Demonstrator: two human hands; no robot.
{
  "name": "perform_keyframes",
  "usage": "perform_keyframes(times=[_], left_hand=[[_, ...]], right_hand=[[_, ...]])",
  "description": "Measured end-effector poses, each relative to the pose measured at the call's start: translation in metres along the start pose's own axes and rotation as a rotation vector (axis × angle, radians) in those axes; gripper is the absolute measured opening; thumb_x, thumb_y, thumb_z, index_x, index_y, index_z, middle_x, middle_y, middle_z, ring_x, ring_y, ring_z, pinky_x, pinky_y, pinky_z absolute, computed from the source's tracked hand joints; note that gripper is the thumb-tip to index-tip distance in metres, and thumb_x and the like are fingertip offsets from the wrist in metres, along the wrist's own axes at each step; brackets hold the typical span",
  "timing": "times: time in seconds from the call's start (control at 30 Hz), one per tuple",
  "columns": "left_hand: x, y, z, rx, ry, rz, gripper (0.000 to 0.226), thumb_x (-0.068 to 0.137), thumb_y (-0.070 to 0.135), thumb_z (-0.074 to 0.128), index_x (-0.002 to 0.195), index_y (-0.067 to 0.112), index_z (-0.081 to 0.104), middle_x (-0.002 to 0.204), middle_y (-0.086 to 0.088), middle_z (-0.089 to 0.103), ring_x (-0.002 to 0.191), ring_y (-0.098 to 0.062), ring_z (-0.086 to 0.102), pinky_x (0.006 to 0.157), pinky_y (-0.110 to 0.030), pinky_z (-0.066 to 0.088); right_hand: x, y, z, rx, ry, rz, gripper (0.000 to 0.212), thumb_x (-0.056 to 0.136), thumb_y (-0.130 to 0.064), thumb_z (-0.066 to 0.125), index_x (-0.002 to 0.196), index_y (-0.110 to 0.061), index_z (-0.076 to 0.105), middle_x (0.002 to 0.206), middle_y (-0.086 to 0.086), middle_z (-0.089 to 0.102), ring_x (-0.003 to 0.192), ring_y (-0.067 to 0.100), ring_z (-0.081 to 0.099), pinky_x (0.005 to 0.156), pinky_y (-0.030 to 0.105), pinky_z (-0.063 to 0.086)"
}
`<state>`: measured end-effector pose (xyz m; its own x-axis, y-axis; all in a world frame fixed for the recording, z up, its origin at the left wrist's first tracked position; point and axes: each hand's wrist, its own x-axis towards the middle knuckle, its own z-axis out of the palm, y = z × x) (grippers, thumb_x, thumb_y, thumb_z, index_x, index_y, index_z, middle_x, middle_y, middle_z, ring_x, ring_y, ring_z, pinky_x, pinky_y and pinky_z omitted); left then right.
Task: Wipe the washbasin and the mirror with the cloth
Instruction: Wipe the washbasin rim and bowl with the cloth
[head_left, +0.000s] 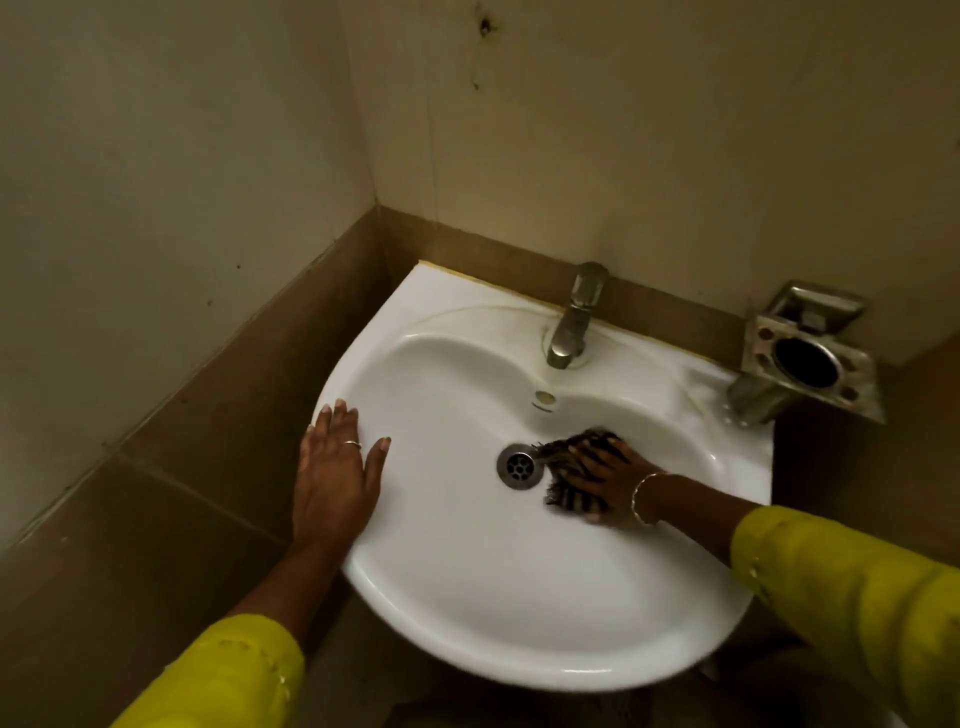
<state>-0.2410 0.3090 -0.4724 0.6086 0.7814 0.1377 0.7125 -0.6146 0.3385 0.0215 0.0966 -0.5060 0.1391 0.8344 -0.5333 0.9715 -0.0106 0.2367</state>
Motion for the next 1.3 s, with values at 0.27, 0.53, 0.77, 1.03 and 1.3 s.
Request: perform_keyframes(times=[0.27, 0.53, 0.77, 1.03, 1.3], left_hand=[[-0.001, 0.003, -0.003, -0.02, 0.009, -0.008, 0.069, 0.087, 0.044, 0.03, 0.136, -0.003, 0.035, 0.145, -0.021, 0.034, 0.137, -0.033, 0.025, 0.112, -0.042, 0.015], [-0.003, 0.004, -0.006, -0.093, 0.026, -0.01, 0.066, 0.088, 0.042, 0.028, 0.134, -0.004, 0.037, 0.142, -0.022, 0.037, 0.137, -0.031, 0.026, 0.112, -0.039, 0.013], [-0.004, 0.005, -0.009, -0.135, 0.04, -0.012, 0.062, 0.088, 0.036, 0.027, 0.133, -0.005, 0.04, 0.141, -0.023, 0.039, 0.136, -0.032, 0.028, 0.112, -0.039, 0.015], [0.003, 0.024, -0.036, -0.363, 0.134, -0.034, 0.063, 0.088, 0.039, 0.023, 0.139, 0.003, 0.03, 0.147, -0.017, 0.031, 0.139, -0.027, 0.02, 0.114, -0.041, 0.018], [0.057, 0.077, -0.125, -0.397, 0.35, 0.304, 0.059, 0.092, 0.04, 0.025, 0.141, 0.006, 0.026, 0.151, -0.014, 0.02, 0.141, -0.016, 0.007, 0.108, -0.036, 0.023]], right_hand=[[-0.026, -0.069, -0.039, 0.45, -0.278, 0.064, 0.062, 0.099, -0.044, 0.025, 0.147, -0.025, -0.009, 0.156, 0.005, -0.015, 0.143, 0.032, -0.012, 0.112, 0.053, -0.004], [-0.032, -0.126, -0.068, 0.951, -0.356, -0.022, 0.063, 0.099, -0.046, 0.025, 0.149, -0.018, -0.001, 0.157, 0.009, -0.001, 0.143, 0.029, 0.003, 0.115, 0.043, 0.004], [-0.039, -0.135, -0.096, 2.368, -0.398, 0.107, 0.043, 0.089, -0.049, 0.043, 0.105, -0.013, 0.059, 0.096, 0.002, 0.064, 0.089, 0.014, 0.059, 0.073, 0.023, 0.048], [-0.027, -0.138, -0.123, 2.99, 0.029, -0.097, 0.07, 0.057, -0.038, 0.083, 0.112, -0.001, 0.063, 0.114, 0.02, 0.065, 0.097, 0.031, 0.067, 0.075, 0.038, 0.058], [-0.018, -0.101, -0.213, 3.03, 0.596, -0.4, 0.079, 0.037, -0.026, 0.093, 0.109, -0.005, 0.067, 0.12, 0.018, 0.063, 0.117, 0.034, 0.055, 0.104, 0.045, 0.038]])
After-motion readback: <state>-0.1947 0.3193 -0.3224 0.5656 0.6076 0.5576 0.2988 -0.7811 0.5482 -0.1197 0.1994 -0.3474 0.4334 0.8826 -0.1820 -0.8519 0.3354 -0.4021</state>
